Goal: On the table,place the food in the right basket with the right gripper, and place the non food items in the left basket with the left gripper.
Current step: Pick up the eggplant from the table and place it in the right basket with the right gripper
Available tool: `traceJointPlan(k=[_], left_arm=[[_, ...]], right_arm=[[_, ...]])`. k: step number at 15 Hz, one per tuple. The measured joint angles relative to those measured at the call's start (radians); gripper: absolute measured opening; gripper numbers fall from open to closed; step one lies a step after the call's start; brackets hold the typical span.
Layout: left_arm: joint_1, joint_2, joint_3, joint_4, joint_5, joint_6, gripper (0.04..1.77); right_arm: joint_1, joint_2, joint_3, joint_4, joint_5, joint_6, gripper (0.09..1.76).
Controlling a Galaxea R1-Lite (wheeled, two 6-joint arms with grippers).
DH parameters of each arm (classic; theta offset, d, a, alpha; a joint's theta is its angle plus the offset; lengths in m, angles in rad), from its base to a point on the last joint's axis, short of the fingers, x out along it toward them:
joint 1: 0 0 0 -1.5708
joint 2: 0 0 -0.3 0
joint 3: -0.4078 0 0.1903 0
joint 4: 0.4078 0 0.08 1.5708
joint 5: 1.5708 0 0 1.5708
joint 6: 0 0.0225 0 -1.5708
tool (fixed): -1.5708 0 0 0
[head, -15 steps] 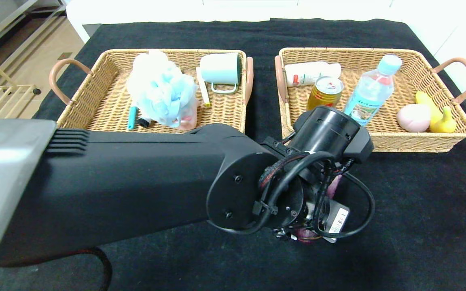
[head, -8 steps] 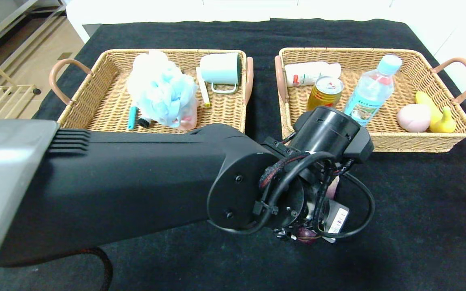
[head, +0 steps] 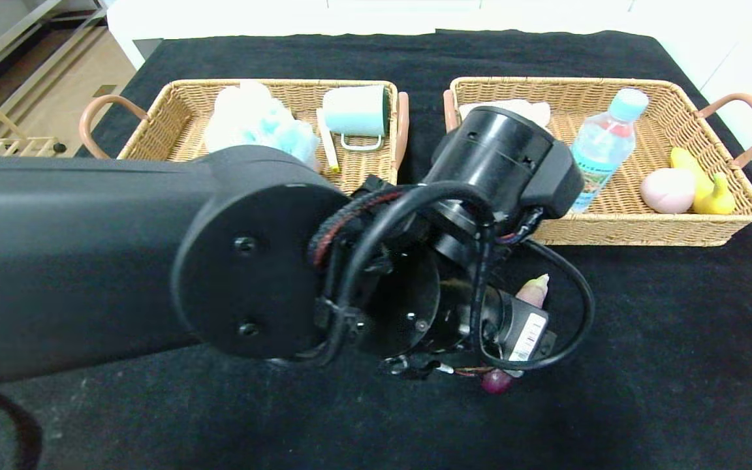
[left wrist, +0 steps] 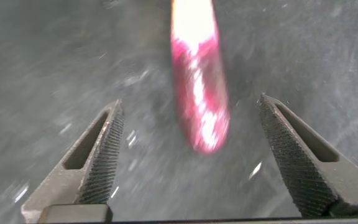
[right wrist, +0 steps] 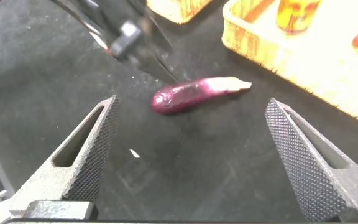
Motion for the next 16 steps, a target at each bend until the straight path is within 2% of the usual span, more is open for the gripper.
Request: traceJointPlan(k=[3,7,11,13,15,16], left_arm=[[0.018,-0.142,0.200,-0.078,0.009,0.003,1.61],[0.082,-0.367,0.559,-0.362,-0.010,0.055,1.65],[0.177,-0.613,0.850,-0.535,-0.116,0.159,1.68],[0.240,-0.737,0.987,-0.580,-0.204,0.186,1.69],[0.315,-0.822,1.068,-0.597,-0.298,0.197,1.69],[0.346,-0.849,1.090,-0.600,-0.319,0.214,1.69]], right_arm=[[-0.003,0.050,-0.003,0.001,-0.003,0.036,1.71],[-0.002,0.099,0.005,0.005,-0.004,0.040,1.71],[-0.003,0.152,0.002,0.005,-0.005,0.100,1.71],[-0.002,0.189,0.002,0.012,-0.033,0.105,1.71],[0.000,0.226,0.000,0.022,-0.081,0.136,1.71],[0.000,0.247,-0.010,0.023,-0.104,0.159,1.71]])
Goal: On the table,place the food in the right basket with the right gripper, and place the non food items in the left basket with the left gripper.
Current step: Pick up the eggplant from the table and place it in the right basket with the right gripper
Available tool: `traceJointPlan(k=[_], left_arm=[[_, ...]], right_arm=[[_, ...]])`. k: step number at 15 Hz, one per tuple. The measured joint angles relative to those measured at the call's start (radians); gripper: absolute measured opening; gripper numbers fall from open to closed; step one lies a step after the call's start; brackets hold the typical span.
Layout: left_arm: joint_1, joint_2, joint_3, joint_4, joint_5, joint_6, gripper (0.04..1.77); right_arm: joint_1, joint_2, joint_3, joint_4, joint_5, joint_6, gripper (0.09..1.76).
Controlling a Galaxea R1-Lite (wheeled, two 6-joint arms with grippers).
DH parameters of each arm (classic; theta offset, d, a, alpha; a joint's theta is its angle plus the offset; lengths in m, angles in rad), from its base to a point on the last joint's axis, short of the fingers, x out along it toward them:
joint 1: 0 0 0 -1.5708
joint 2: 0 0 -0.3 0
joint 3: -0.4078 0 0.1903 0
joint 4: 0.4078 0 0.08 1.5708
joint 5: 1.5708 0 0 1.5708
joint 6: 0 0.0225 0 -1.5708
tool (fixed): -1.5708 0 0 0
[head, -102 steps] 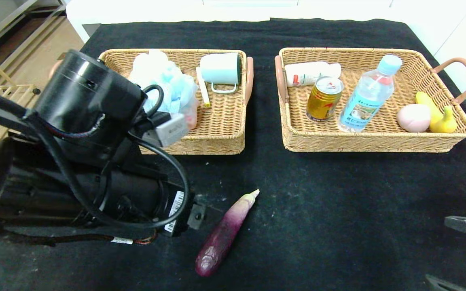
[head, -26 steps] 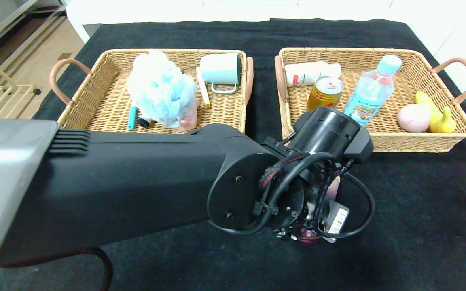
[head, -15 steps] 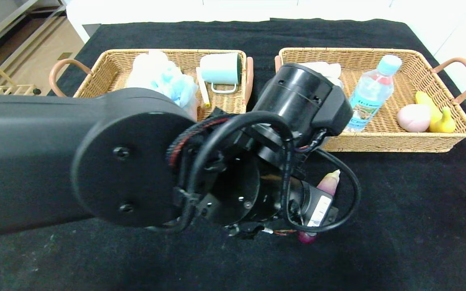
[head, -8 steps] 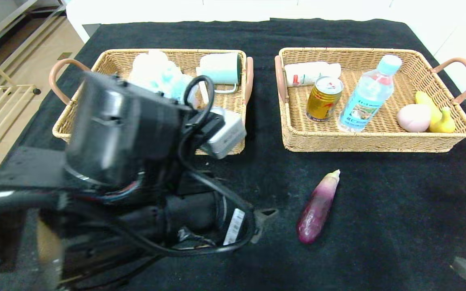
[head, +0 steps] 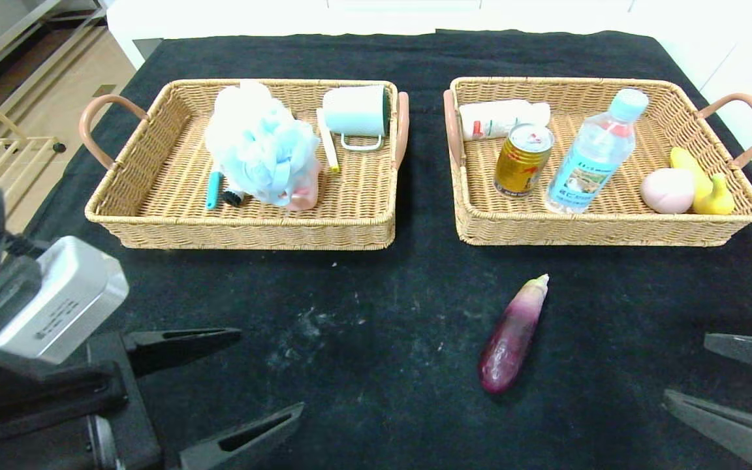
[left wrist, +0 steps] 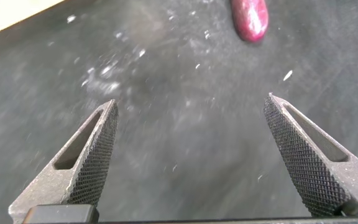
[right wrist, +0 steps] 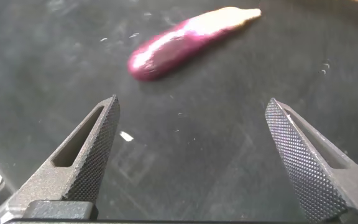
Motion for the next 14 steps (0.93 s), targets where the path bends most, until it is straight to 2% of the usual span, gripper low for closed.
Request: traceJointPlan(k=[2,4,7,9,11,14], left_arm=[[0.037,-0.032,0.015,-0.003,-0.014,0.018,1.70],[0.046,-0.036,0.005,-0.012,-0.016,0.027,1.70],[0.046,-0.003,0.010,-0.131,-0.016,0.040,1.70],[0.046,0.017,0.034,-0.174,-0.016,0.045,1.70],[0.046,0.023,0.041,-0.177,-0.016,0.047,1.70],[0.045,0.024,0.044,-0.177,-0.016,0.060,1.71]], right_arm=[[0.004,0.041,-0.030,0.016,-0.052,0.024,1.71],[0.033,0.083,-0.097,0.101,-0.136,0.054,1.71],[0.161,0.173,-0.263,0.284,-0.367,0.197,1.71],[0.259,0.264,-0.382,0.378,-0.501,0.317,1.71],[0.314,0.361,-0.519,0.502,-0.542,0.433,1.71],[0.342,0.493,-0.730,0.702,-0.556,0.607,1.71]])
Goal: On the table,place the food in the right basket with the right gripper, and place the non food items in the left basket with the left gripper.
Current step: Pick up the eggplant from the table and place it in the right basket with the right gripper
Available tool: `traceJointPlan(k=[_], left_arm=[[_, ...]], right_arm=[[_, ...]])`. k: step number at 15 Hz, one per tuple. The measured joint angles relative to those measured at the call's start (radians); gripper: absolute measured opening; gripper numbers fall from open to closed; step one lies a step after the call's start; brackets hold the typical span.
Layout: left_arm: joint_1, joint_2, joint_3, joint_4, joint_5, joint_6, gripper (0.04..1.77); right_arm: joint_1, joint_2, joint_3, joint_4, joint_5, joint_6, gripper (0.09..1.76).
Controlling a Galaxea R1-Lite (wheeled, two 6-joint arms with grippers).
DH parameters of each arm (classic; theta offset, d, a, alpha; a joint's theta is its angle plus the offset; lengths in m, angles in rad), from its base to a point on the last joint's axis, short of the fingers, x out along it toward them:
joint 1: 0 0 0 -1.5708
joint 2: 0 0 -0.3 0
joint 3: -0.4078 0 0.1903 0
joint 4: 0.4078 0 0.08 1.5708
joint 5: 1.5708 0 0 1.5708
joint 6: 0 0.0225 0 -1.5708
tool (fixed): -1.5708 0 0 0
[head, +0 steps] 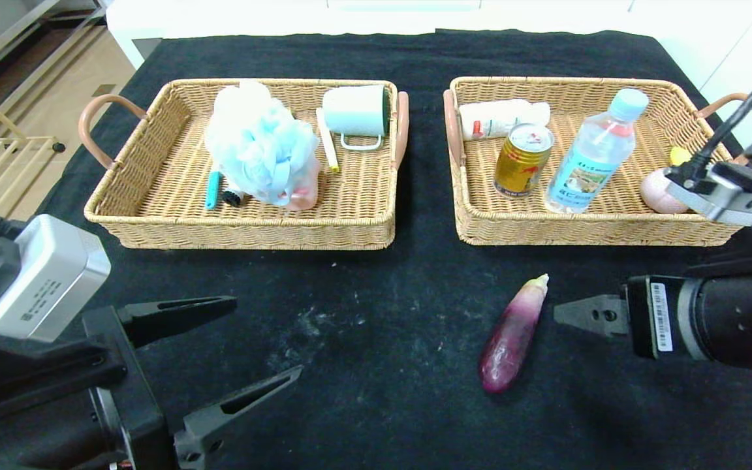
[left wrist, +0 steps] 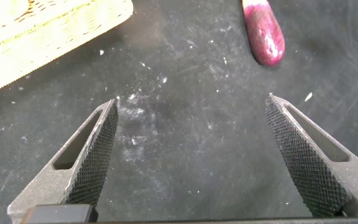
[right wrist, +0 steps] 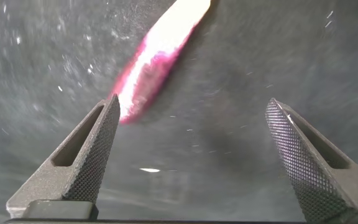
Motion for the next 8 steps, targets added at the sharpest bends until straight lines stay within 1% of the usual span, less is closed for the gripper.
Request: traceJointPlan(k=[4,6,8], left_arm=[[0.000,-0.001,0.004,-0.001,0.000,0.002,1.71],[0.000,-0.002,0.005,-0.001,-0.001,0.002,1.71],[-0.001,-0.003,0.006,0.000,-0.002,0.002,1.71]], right_arm=[[0.022,0.172,-0.275,0.250,-0.014,0.201,1.71],[0.030,0.247,-0.349,0.297,-0.015,0.256,1.71],[0.042,0.298,-0.381,0.299,-0.013,0.273,1.71]])
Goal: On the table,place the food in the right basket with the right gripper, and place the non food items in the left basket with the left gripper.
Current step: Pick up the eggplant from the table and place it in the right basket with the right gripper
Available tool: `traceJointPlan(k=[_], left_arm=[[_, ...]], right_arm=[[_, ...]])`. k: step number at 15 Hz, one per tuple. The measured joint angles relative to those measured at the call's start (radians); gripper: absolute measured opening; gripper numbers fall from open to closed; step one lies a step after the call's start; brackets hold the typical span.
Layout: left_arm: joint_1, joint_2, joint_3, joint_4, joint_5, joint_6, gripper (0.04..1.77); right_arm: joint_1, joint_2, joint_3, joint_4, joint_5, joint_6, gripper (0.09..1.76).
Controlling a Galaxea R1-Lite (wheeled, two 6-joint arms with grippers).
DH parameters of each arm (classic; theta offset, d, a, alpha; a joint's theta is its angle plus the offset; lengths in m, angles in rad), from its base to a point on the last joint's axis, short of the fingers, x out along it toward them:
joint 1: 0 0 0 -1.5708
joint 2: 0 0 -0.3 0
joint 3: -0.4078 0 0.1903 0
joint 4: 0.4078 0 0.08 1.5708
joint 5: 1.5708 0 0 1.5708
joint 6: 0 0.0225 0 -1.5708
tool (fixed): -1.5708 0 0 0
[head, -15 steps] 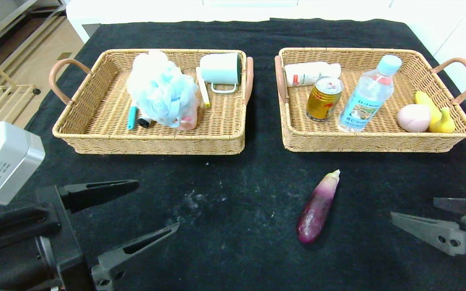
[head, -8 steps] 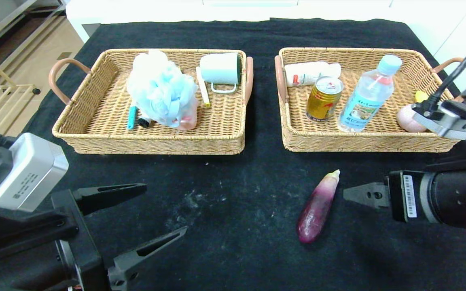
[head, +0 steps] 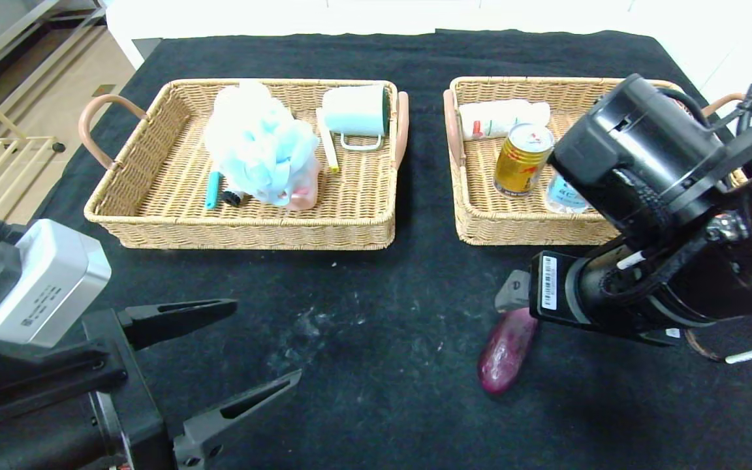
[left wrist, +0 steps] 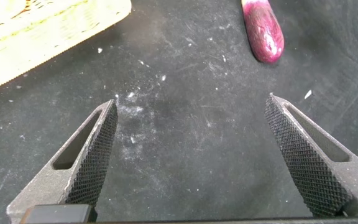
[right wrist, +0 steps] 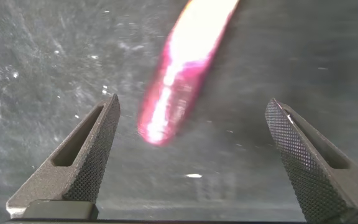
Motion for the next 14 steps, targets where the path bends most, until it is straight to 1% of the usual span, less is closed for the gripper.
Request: traceJointPlan(k=[6,13,14], left_arm=[[0.000,-0.013,-0.001,0.000,-0.001,0.000,1.71],[0.000,-0.023,-0.001,-0.001,-0.001,0.000,1.72],[0.000,-0.024,-0.001,-0.001,-0.001,0.000,1.72]], right_arm=[[0.010,0.112,-0.029,0.000,0.004,0.058,1.71],[0.003,0.148,-0.027,-0.001,0.034,0.066,1.71],[0.002,0.150,-0.027,-0.001,0.034,0.067,1.60]])
